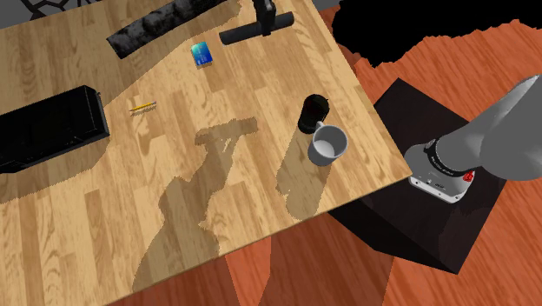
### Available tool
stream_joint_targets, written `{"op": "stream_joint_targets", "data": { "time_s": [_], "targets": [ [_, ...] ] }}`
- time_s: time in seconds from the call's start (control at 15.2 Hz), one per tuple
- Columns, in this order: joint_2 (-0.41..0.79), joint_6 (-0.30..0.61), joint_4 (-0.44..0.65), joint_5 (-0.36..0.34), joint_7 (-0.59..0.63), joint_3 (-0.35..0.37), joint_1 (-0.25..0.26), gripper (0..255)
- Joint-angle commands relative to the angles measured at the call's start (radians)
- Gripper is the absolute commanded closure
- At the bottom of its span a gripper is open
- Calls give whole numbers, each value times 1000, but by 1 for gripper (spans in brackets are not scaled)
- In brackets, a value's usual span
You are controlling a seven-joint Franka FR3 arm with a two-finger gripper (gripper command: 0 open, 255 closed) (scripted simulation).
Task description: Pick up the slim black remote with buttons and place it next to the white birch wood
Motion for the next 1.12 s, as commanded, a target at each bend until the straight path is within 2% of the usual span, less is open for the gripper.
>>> {"op": "stream_joint_targets", "data": {
  "time_s": [0.0, 0.53, 0.92, 1.06],
  "targets": [
    [35, -16, 49, -4, -40, -15, -23, 255],
    [197, -107, 297, -13, -182, -65, -113, 255],
    [389, -229, 609, -19, -274, -93, -172, 255],
    [380, -197, 568, -19, -275, -92, -174, 255]
  ]
}}
